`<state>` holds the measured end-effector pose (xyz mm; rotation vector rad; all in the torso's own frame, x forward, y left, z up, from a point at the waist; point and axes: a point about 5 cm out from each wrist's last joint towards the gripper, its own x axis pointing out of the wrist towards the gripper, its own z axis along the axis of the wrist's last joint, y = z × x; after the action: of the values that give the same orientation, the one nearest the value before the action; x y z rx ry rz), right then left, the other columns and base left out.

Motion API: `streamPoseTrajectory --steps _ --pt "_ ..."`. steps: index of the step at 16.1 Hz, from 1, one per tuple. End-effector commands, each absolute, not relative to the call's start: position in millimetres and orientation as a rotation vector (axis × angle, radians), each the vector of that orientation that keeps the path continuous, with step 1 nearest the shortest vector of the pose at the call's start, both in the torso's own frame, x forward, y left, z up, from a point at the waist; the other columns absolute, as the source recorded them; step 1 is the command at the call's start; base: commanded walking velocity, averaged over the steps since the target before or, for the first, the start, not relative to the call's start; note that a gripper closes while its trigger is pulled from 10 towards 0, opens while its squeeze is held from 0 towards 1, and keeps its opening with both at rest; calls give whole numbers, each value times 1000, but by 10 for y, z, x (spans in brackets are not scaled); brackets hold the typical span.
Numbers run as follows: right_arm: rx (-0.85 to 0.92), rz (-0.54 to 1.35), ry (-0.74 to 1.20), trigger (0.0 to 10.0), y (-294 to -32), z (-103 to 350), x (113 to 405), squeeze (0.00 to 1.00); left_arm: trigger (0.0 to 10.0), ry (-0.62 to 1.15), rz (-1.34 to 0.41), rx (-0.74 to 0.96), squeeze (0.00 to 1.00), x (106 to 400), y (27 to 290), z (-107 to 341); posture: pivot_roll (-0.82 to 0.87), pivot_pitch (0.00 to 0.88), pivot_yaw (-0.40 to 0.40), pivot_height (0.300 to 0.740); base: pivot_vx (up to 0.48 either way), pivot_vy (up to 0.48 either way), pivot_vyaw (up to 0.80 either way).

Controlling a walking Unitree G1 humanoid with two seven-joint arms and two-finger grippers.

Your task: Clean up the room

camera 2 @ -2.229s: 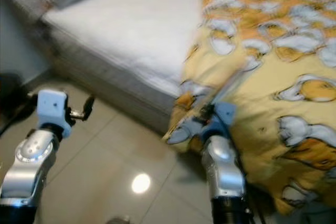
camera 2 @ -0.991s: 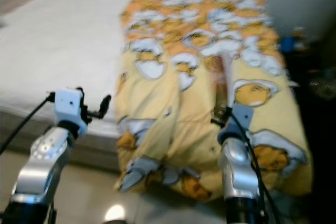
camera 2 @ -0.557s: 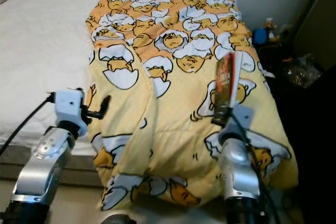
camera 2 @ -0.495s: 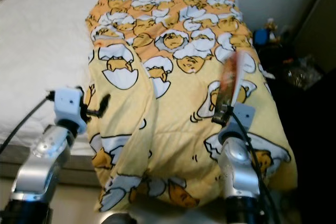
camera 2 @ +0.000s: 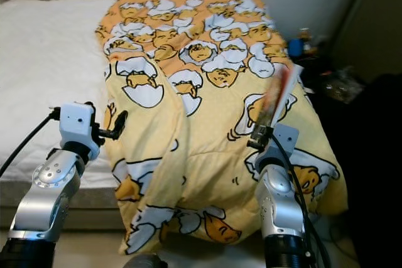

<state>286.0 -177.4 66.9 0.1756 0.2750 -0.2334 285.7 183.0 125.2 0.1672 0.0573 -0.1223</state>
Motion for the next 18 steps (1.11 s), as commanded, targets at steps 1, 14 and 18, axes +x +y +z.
streamPoseTrajectory --steps 1,14,18 --pt "177 -222 218 10000 -1765 782 2907 0 10000 55 -116 175 0 2863 1845 1267 181 0 18 740 0 472 0" --pt "166 -242 196 10000 -1797 804 2922 0 10000 59 -111 190 0 2891 1889 1264 175 0 27 740 0 478 0" --pt "162 -238 191 10000 -1788 811 2925 0 10000 58 -119 191 0 2886 1876 1259 174 0 26 740 0 480 0"
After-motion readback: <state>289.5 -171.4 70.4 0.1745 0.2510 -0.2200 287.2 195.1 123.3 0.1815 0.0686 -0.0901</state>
